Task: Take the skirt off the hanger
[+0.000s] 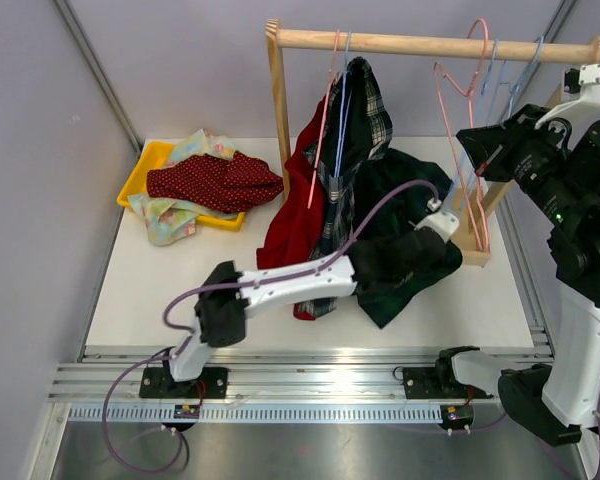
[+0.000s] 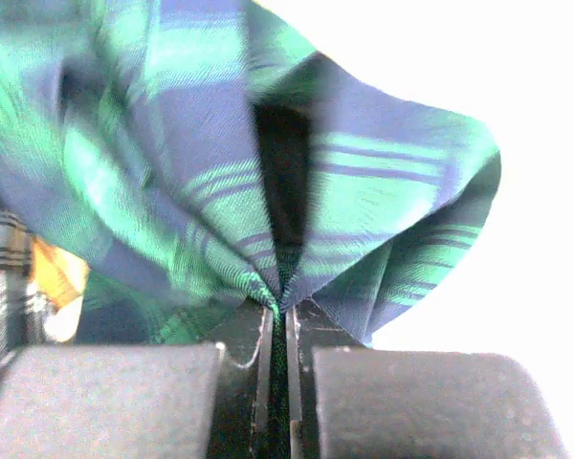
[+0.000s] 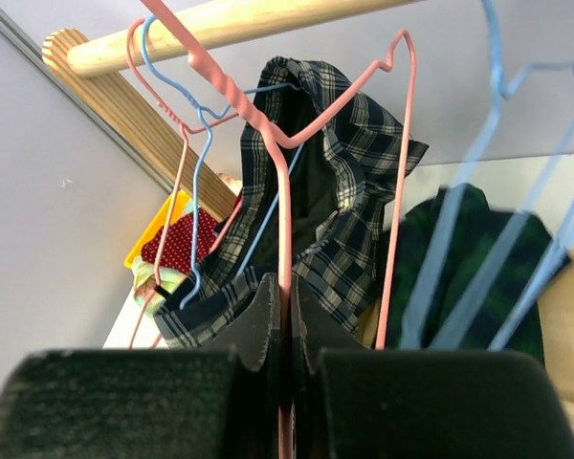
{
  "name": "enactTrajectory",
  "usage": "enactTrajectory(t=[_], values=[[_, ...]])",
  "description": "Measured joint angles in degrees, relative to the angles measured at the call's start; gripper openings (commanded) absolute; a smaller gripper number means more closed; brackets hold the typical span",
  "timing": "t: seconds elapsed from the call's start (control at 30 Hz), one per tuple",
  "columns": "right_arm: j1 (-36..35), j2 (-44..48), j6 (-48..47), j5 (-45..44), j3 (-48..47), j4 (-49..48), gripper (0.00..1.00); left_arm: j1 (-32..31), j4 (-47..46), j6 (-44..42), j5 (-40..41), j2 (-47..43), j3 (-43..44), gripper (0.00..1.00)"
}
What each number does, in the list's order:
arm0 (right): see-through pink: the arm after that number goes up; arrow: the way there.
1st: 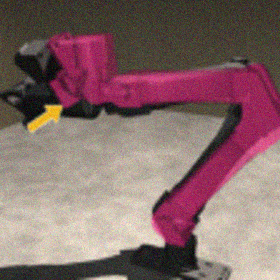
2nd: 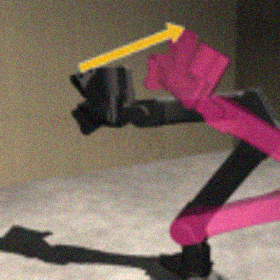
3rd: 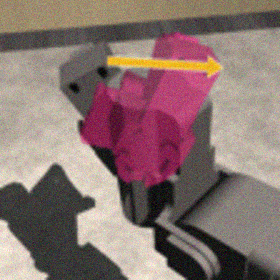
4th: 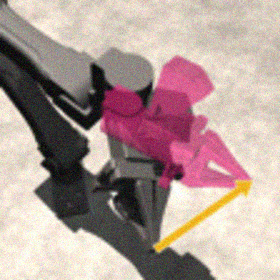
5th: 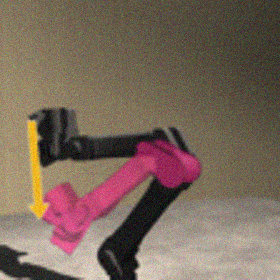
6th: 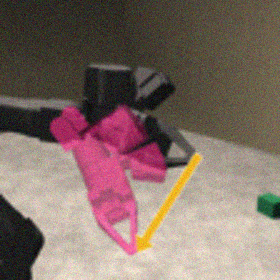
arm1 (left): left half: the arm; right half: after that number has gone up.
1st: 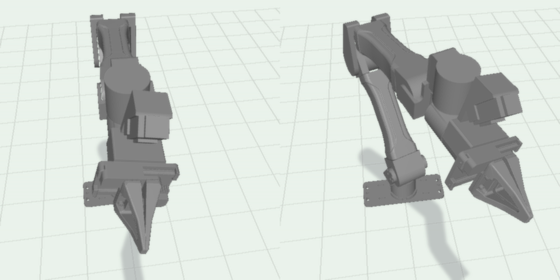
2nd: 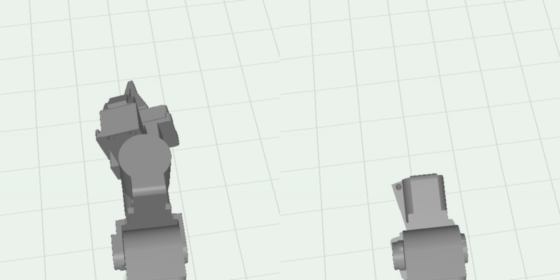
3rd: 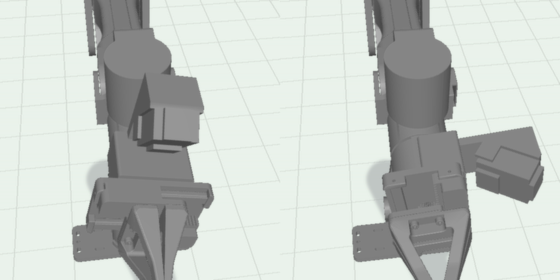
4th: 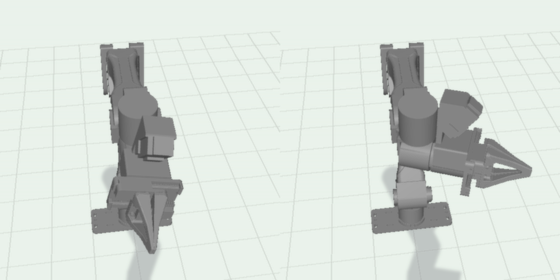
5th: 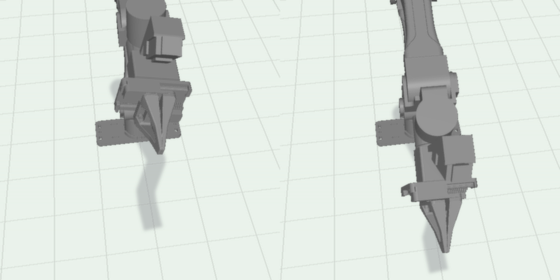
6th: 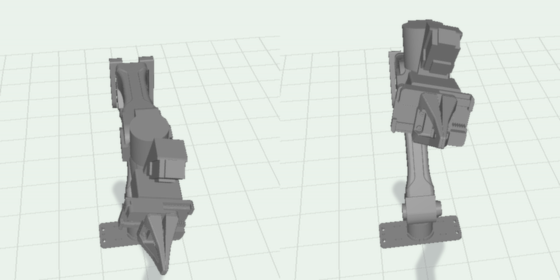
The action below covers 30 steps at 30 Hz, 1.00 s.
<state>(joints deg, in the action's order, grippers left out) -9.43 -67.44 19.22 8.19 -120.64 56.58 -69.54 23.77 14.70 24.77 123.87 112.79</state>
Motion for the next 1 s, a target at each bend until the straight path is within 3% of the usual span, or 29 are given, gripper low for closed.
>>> enactTrajectory(t=[0.23,0.5,0.6,0.7,0.87,1.0], values=[[0.00,-5.53,0.79,1.51,-1.66,-1.20,0.00,-17.66,11.39,-4.13,13.79,-24.59,3.65,0.00],[0.00,-7.85,2.29,1.90,3.15,-4.04,0.00,-30.10,32.22,1.03,34.42,-38.36,13.42,0.00],[-0.02,-9.25,2.73,1.73,3.65,-6.23,0.00,-30.51,39.58,3.76,39.98,-40.48,12.02,0.00],[0.00,-11.19,3.13,1.29,3.65,-8.39,0.00,-30.47,40.68,1.73,44.52,-42.62,7.65,0.00],[-0.02,-13.99,3.32,0.24,4.46,-10.86,0.00,-27.36,25.24,-14.88,48.87,-50.07,-4.37,0.00],[-0.02,-14.53,3.32,-0.22,6.75,-12.33,0.00,-16.04,20.72,-20.72,47.65,-51.45,-2.27,0.00]])
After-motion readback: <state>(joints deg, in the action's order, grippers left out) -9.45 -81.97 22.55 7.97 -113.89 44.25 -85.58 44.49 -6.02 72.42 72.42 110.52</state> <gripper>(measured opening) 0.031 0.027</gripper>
